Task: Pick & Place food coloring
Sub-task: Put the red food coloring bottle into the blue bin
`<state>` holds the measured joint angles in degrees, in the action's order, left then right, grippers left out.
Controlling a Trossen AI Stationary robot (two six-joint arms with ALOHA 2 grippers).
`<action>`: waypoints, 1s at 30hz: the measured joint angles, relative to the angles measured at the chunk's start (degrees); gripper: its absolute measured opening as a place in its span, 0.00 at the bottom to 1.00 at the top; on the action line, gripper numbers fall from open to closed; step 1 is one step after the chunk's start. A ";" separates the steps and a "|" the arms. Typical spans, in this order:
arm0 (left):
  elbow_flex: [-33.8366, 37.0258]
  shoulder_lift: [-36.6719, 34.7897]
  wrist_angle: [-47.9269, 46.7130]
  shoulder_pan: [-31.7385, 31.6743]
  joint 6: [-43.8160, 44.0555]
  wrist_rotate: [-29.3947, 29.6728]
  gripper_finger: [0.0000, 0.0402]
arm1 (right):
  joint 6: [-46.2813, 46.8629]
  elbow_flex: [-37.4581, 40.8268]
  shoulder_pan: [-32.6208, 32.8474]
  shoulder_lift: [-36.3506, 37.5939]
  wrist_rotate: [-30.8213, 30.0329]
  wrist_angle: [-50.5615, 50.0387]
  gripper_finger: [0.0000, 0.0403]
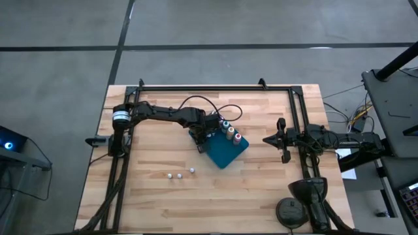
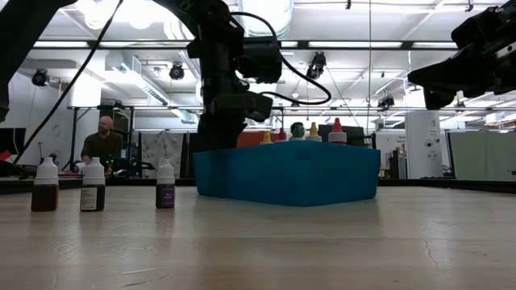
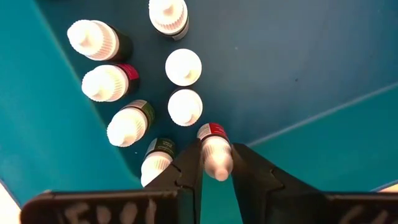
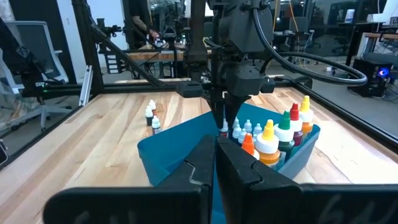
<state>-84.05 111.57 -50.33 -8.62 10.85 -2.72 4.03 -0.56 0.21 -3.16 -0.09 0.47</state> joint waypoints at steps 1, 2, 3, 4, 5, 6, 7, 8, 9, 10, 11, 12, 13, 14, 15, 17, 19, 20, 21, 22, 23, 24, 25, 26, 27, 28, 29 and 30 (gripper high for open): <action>0.00 0.00 0.01 0.00 0.00 0.02 0.12 | -0.08 0.00 0.00 0.00 -0.01 0.01 0.02; 0.00 0.00 0.07 0.00 0.00 0.09 0.13 | -0.11 0.00 0.00 0.00 0.01 0.01 0.02; 0.00 0.00 0.19 0.00 0.00 0.28 0.14 | -0.06 0.00 0.00 0.00 0.00 0.01 0.02; 0.00 0.00 0.36 -0.01 0.01 0.48 0.14 | 0.02 0.00 0.00 0.00 0.00 0.01 0.02; 0.00 0.00 0.39 -0.02 0.00 0.63 0.15 | -0.03 0.00 0.00 0.00 0.01 0.02 0.02; 0.00 0.00 0.43 -0.05 -0.06 0.72 0.15 | -0.11 0.00 0.00 0.00 0.01 0.02 0.02; 0.00 0.00 0.59 -0.07 -0.06 0.74 0.15 | -0.10 0.00 0.00 0.00 0.01 0.01 0.02; 0.00 0.00 0.81 -0.07 -0.06 0.75 0.15 | 0.00 0.00 0.00 0.00 0.01 0.02 0.02; 0.00 0.00 0.81 -0.13 -0.08 0.76 0.15 | -0.02 0.00 0.00 0.00 -0.01 0.00 0.02; 0.00 0.00 0.79 -0.15 -0.08 0.76 0.15 | -0.11 0.00 0.00 0.00 0.01 0.02 0.02; 0.00 0.00 0.84 -0.17 -0.08 0.76 0.15 | -0.11 0.00 0.00 0.00 0.01 0.01 0.02; 0.04 0.00 0.92 -0.17 -0.08 0.80 0.15 | -0.03 0.00 0.00 0.00 0.00 0.01 0.02; 0.18 0.00 1.14 -0.18 -0.08 0.84 0.15 | -0.02 0.00 0.00 0.00 -0.01 0.01 0.02; 0.39 0.00 1.41 -0.20 -0.10 0.85 0.15 | -0.11 0.00 0.00 0.00 0.01 0.01 0.02; 0.61 0.00 1.68 -0.20 -0.08 0.85 0.15 | -0.11 0.00 0.00 0.00 0.01 0.00 0.02; 0.89 0.00 1.84 -0.22 -0.08 0.85 0.15 | 0.02 0.00 0.00 0.00 -0.01 0.02 0.02; 0.92 0.00 1.88 -0.24 -0.03 0.87 0.15 | -0.13 0.00 0.00 0.00 -0.01 0.00 0.02; 0.92 0.00 1.90 -0.26 -0.04 0.87 0.15 | -0.09 0.00 0.00 0.00 -0.01 0.02 0.02; 0.92 0.00 1.90 -0.26 -0.02 0.87 0.15 | -0.01 0.00 0.00 0.00 0.00 0.00 0.02; 0.92 0.00 1.90 -0.26 -0.02 0.89 0.15 | -0.02 0.00 0.00 0.00 -0.01 0.00 0.02; 0.92 0.00 1.90 -0.26 -0.02 1.00 0.15 | -0.11 0.00 0.00 0.00 0.01 0.02 0.02; 0.92 0.00 1.90 -0.26 0.00 1.27 0.16 | -0.11 0.00 0.00 0.00 0.00 0.02 0.02; 0.92 0.00 1.90 -0.26 0.00 1.36 0.16 | -0.02 0.00 0.00 0.00 0.01 0.01 0.02; 0.92 0.00 1.90 -0.27 0.00 1.36 0.16 | 0.00 0.00 0.00 0.00 -0.01 0.00 0.02; 0.92 0.00 1.90 -0.28 0.00 1.54 0.16 | -0.09 0.00 0.00 0.00 -0.01 0.02 0.02; 0.92 0.00 1.90 -0.28 0.00 1.75 0.16 | -0.11 0.00 0.00 0.00 0.00 0.02 0.02; 0.92 0.00 1.90 -0.28 -0.07 1.75 0.16 | -0.07 0.00 0.00 0.00 0.01 0.01 0.02; 0.92 0.00 1.90 -0.28 -0.08 1.77 0.16 | -0.02 0.00 0.00 0.00 0.00 0.02 0.02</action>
<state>-83.13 111.57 -48.42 -8.91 10.76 -0.95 4.02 -0.56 0.21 -3.16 -0.09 0.48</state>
